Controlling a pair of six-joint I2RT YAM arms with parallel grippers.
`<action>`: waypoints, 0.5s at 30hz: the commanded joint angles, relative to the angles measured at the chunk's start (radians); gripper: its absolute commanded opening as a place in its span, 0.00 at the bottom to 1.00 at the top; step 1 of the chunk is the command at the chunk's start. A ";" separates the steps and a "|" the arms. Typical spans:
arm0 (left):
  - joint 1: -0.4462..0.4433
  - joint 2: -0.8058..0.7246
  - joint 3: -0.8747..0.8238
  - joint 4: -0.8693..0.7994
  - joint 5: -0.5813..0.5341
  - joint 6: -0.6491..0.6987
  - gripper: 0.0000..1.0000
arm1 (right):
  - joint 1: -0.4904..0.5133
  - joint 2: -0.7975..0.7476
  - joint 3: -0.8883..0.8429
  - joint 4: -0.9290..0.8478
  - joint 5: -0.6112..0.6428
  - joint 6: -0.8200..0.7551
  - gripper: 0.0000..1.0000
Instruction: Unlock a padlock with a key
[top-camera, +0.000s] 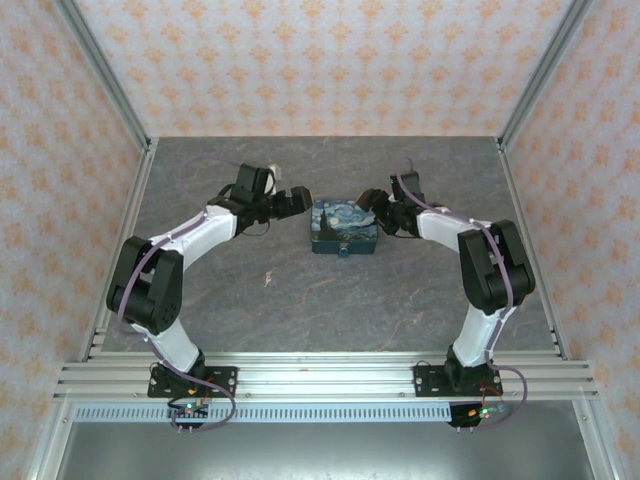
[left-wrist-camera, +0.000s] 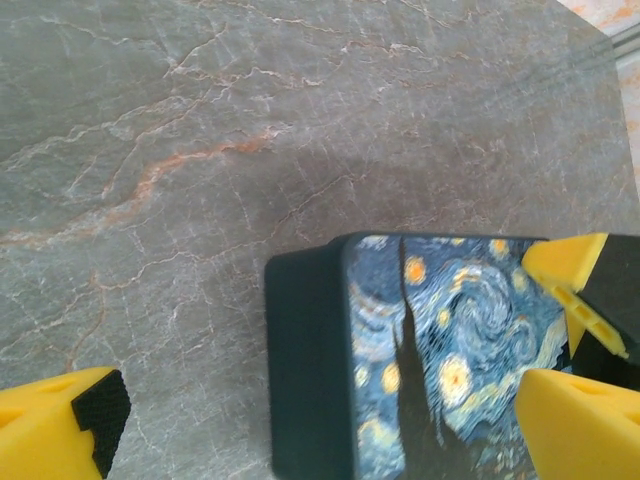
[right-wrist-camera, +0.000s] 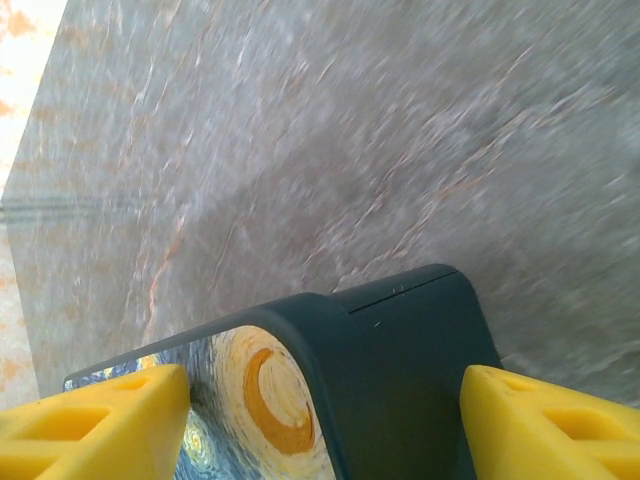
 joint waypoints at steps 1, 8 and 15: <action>0.003 -0.066 -0.032 0.000 -0.017 -0.024 1.00 | 0.041 -0.005 0.009 0.024 0.026 0.017 0.72; 0.002 -0.138 -0.103 -0.001 -0.048 -0.017 1.00 | 0.104 -0.020 -0.005 0.034 0.064 0.043 0.73; 0.004 -0.245 -0.116 -0.082 -0.166 -0.011 1.00 | 0.108 -0.085 -0.012 -0.013 0.140 0.019 1.00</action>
